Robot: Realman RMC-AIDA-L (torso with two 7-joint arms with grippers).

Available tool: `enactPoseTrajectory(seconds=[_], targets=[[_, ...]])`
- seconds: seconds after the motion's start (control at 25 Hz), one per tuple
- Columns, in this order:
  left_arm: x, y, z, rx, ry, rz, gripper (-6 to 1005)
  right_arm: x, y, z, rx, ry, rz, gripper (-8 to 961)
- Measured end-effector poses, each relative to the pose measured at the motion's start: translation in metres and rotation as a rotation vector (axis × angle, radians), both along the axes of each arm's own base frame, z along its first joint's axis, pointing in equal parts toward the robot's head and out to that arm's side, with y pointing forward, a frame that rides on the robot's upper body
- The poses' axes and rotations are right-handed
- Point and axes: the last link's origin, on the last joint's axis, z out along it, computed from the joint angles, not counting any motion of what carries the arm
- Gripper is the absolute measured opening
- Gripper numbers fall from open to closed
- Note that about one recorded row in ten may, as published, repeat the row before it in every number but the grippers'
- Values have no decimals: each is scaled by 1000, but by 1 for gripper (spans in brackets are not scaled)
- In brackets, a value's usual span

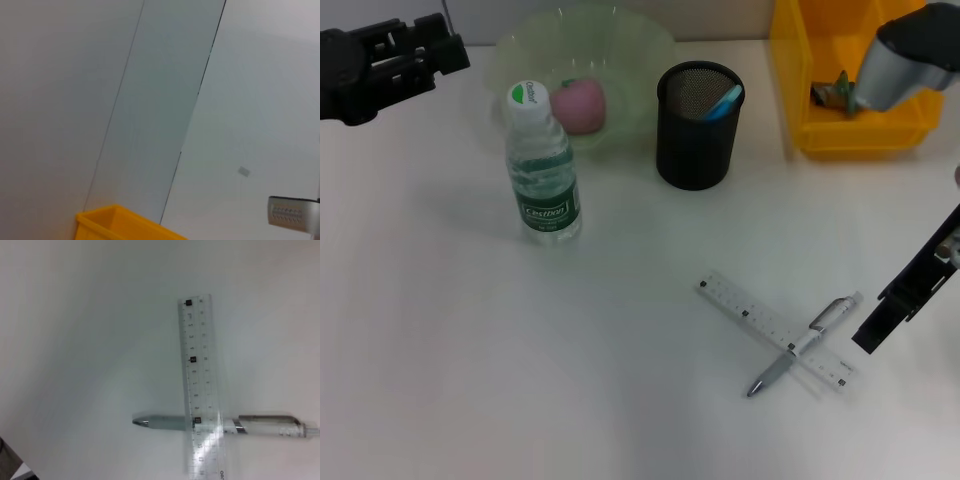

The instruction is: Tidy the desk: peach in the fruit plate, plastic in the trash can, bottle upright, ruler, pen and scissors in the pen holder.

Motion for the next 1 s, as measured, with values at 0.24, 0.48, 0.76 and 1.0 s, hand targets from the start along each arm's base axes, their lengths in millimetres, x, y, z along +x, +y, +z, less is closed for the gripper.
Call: enactPoseTrajectory(seconds=[0.24, 0.48, 0.76, 1.0], targets=[[-1, 0, -2, -2, -4, 6, 494, -1, 0, -9, -6, -17, 10, 499], [-4, -3, -6, -18, 34, -11, 494, 0, 1, -25, -40, -40, 21, 499], [-8, -12, -16, -90, 102, -36, 495, -5, -1, -37, -57, -37, 45, 499], [-8, -12, -18, -87, 102, -40, 495, -5, -3, -48, -63, -84, 66, 499]])
